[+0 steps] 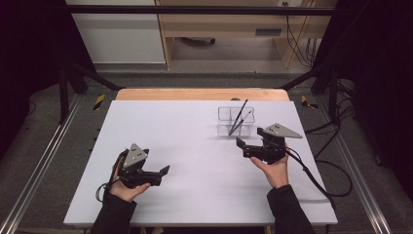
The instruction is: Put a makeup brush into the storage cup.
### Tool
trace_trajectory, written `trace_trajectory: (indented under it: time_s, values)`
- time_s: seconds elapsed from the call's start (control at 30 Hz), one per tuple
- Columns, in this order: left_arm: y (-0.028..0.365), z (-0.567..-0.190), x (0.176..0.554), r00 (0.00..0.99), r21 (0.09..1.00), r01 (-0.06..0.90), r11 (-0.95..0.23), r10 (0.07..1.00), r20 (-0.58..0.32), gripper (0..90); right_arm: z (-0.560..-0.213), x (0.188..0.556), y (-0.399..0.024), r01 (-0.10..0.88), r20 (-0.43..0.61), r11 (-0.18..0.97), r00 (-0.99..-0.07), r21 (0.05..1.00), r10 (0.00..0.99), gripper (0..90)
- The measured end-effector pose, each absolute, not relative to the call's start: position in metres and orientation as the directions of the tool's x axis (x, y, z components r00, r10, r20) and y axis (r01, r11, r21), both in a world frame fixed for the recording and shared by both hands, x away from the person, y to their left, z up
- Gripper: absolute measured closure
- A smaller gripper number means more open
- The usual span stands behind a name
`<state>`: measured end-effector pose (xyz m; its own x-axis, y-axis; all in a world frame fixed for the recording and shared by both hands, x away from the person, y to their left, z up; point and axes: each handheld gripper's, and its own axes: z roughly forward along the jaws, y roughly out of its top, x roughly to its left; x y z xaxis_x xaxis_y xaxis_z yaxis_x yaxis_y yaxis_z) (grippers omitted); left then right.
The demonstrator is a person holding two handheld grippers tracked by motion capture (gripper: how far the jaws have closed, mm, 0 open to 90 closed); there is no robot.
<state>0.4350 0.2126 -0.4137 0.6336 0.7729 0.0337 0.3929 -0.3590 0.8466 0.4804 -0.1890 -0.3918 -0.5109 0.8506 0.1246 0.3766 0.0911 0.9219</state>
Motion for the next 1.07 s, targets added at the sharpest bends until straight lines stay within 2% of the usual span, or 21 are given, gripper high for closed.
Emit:
trace_trajectory:
  time_s: [0.33, 1.07]
  values:
    - [0.218, -0.414, 0.434, 0.624, 0.849, 0.399, -0.345, 0.781, 0.025, 7.0, -0.396, 0.457, -0.203, 0.374, 0.129, 0.101, -0.543, 0.922, 0.83, 7.6]
    - [0.231, -0.418, 0.435, 0.604, 0.851, 0.416, -0.321, 0.797, 0.006, 6.8, -0.411, 0.434, -0.218, 0.39, 0.125, 0.129, -0.562, 0.912, 0.818, 7.2]
